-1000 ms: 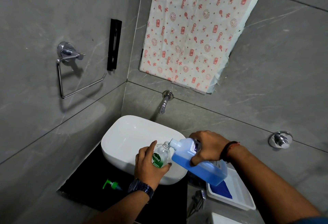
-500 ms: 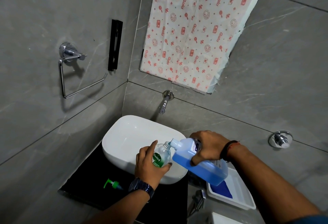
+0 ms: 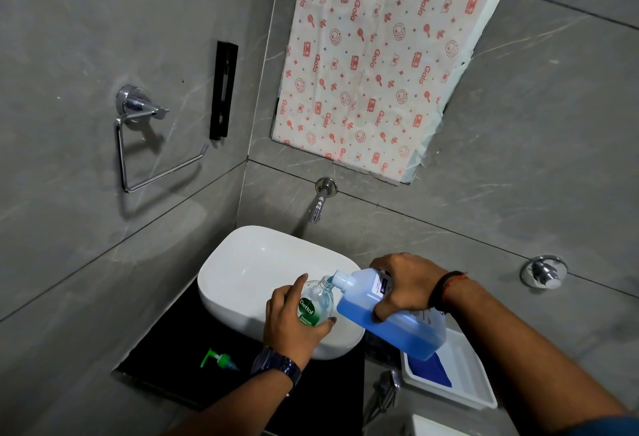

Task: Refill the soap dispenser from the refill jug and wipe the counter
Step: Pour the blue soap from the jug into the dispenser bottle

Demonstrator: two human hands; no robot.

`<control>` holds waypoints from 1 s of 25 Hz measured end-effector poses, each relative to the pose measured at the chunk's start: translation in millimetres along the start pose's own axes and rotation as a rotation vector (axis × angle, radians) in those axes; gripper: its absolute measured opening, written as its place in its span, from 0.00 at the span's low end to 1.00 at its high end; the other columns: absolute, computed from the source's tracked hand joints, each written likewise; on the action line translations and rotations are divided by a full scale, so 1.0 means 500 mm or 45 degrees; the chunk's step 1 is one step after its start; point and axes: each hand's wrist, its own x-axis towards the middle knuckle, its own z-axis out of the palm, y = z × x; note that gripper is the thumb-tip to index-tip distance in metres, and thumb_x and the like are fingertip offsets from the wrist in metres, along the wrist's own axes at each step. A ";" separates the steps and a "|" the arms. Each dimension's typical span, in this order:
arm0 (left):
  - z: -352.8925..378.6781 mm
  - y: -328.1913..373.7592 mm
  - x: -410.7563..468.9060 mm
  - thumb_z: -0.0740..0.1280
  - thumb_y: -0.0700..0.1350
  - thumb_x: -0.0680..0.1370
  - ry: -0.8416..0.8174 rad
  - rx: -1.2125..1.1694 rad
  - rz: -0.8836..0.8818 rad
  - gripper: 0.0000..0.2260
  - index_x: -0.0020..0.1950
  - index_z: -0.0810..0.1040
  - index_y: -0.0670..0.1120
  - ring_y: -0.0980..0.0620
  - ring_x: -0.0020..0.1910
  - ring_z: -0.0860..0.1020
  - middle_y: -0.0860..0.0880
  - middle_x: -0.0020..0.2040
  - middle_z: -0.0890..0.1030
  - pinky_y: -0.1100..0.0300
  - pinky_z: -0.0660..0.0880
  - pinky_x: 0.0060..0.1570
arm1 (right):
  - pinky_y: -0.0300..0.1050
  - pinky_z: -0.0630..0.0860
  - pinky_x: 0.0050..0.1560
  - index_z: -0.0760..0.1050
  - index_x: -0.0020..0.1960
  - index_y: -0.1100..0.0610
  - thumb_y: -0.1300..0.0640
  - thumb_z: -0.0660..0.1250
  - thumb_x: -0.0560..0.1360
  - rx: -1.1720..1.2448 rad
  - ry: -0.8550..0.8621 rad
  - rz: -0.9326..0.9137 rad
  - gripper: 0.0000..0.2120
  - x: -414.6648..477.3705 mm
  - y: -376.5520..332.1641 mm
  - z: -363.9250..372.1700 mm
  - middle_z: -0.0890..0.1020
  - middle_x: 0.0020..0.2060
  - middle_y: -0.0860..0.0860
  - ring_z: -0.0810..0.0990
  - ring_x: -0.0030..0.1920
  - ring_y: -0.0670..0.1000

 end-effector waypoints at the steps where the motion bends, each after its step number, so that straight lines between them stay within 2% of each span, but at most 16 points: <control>1: 0.000 0.000 0.000 0.80 0.52 0.55 0.002 -0.004 0.000 0.41 0.66 0.70 0.57 0.48 0.55 0.72 0.50 0.55 0.73 0.56 0.74 0.50 | 0.49 0.80 0.45 0.76 0.49 0.48 0.34 0.72 0.53 -0.004 0.001 0.002 0.29 0.000 0.000 0.000 0.81 0.43 0.46 0.78 0.43 0.48; 15: -0.001 0.009 -0.007 0.80 0.52 0.55 0.001 -0.004 -0.011 0.41 0.66 0.70 0.57 0.48 0.56 0.72 0.49 0.56 0.73 0.52 0.76 0.52 | 0.46 0.79 0.44 0.75 0.50 0.47 0.34 0.72 0.53 -0.012 -0.009 0.004 0.30 -0.003 0.005 0.000 0.81 0.44 0.46 0.78 0.43 0.47; 25: -0.004 0.014 -0.010 0.81 0.51 0.55 0.016 -0.005 0.012 0.40 0.66 0.72 0.55 0.47 0.55 0.73 0.48 0.55 0.74 0.54 0.75 0.52 | 0.46 0.79 0.45 0.75 0.51 0.47 0.34 0.72 0.54 -0.017 -0.015 -0.005 0.30 -0.006 0.005 0.000 0.80 0.44 0.46 0.78 0.44 0.48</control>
